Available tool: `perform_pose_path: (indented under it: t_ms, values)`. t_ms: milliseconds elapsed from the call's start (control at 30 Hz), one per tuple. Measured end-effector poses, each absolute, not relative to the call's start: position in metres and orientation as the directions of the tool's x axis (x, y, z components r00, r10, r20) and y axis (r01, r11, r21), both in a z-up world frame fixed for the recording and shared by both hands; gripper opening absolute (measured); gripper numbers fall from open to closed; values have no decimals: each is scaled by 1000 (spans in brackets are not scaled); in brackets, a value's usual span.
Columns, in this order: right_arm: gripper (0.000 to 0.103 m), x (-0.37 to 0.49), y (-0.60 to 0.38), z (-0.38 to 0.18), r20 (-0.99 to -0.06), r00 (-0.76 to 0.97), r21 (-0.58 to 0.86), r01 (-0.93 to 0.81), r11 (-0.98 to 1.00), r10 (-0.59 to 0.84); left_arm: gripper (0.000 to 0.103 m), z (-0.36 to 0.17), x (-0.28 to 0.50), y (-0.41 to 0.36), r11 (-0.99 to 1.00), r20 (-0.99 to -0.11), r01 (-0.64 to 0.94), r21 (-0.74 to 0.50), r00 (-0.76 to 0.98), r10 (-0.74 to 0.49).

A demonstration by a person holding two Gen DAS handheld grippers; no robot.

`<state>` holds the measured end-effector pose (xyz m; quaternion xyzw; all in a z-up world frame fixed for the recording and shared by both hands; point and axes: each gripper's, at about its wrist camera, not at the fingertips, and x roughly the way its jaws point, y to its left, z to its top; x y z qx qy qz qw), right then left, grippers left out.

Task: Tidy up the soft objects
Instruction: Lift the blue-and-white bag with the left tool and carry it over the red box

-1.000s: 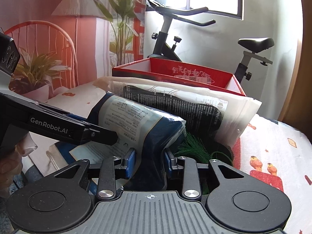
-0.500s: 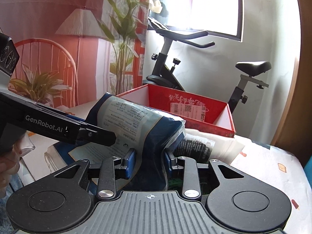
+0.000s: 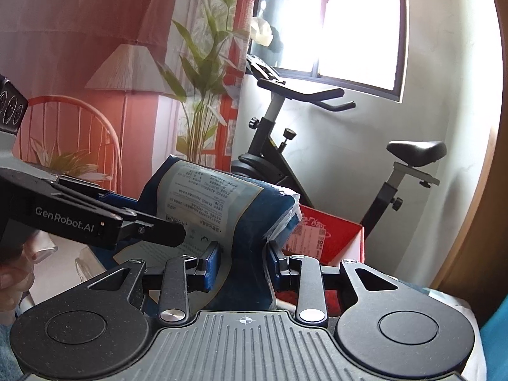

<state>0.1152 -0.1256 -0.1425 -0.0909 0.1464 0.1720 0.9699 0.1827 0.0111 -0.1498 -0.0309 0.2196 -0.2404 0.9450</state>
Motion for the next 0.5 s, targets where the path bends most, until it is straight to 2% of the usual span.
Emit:
perform_pose_path:
  t_ms: [333,500]
  values:
    - [30,193,-124,-101,-324,898,-201,-372,906,297,60,-123,245,8,891,-346,434,-136,822,-453]
    - [31,236,-118,-100,-319,904,-213,-362,907,286,60,-119,283,3,902,-359,415,-120,829,-429]
